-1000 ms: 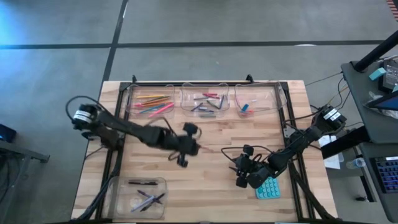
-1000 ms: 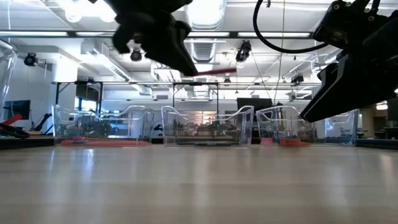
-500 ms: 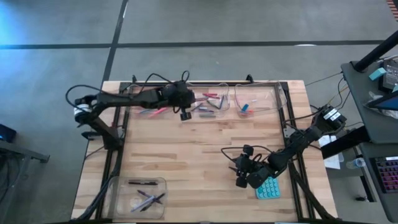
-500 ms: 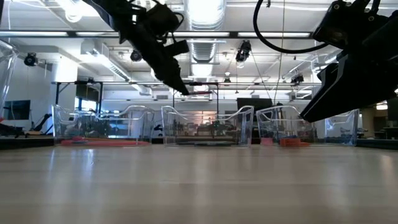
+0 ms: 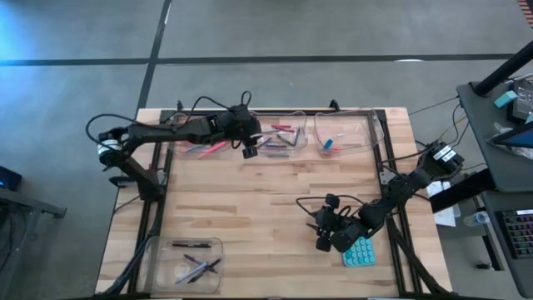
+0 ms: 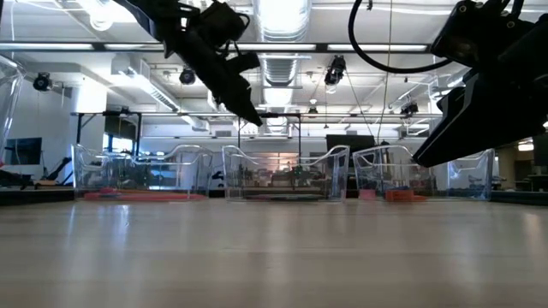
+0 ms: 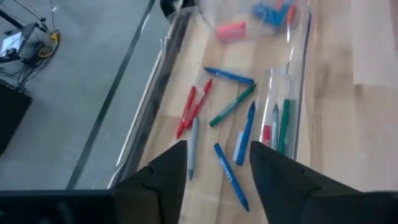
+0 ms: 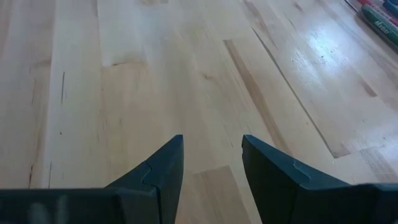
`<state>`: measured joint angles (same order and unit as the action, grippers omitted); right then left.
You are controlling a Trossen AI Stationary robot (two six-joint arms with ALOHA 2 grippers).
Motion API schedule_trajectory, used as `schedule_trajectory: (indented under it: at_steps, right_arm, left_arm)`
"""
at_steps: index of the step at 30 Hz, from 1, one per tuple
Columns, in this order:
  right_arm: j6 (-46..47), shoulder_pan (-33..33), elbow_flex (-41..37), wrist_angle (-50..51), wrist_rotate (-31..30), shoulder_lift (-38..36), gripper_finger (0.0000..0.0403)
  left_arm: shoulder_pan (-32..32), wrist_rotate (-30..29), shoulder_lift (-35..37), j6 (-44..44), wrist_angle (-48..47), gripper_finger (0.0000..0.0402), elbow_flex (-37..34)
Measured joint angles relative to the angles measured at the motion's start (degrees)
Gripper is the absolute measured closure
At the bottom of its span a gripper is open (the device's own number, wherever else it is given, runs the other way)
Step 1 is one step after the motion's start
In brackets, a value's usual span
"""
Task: Sort crayons/erasers/pens/pencils in bins
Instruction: Return to Home Position
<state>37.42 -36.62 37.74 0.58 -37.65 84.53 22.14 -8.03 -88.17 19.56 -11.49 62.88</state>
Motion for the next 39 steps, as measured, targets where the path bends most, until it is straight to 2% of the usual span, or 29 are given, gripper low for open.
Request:
schedule_trajectory:
  at_steps: [5,9,15,19,22,30,33,39]
  right_arm:
    - [-1.9,0.1,0.0,-0.6,0.0,0.0,0.0248]
    - [-10.1,0.9,1.3,-1.5,0.2,-0.1,0.0248]
    - [-24.0,3.8,4.3,-4.1,0.2,-5.6,0.0251]
    - [-34.5,5.7,3.4,-9.1,0.7,-12.9,0.0260]
    - [-38.8,7.8,1.7,-9.8,2.7,-19.5,0.0269]
    - [-41.1,11.6,-8.3,-9.7,3.6,-38.4,0.0294]
    - [-41.0,12.0,-12.7,-10.3,3.6,-45.6,0.0304]
    - [-42.6,11.9,-21.2,-13.4,3.6,-59.4,0.0323]
  left_arm:
    - [-0.9,2.7,5.1,-3.2,0.2,0.0238,0.2]
    - [-1.6,4.6,11.1,-3.5,0.5,0.0256,-0.3]
    - [-3.1,15.6,20.2,-6.7,0.8,0.0290,-1.0]
    - [-5.3,16.1,24.8,-7.2,1.0,0.0314,-3.4]
    - [-6.6,16.0,28.2,-7.2,2.4,0.0328,-5.9]
    - [-8.4,16.2,38.1,-8.7,4.8,0.0354,-12.4]
    - [-8.4,18.1,41.1,-10.2,6.5,0.0357,-16.2]
    - [-8.4,19.9,45.3,-12.1,14.8,0.0357,-25.3]
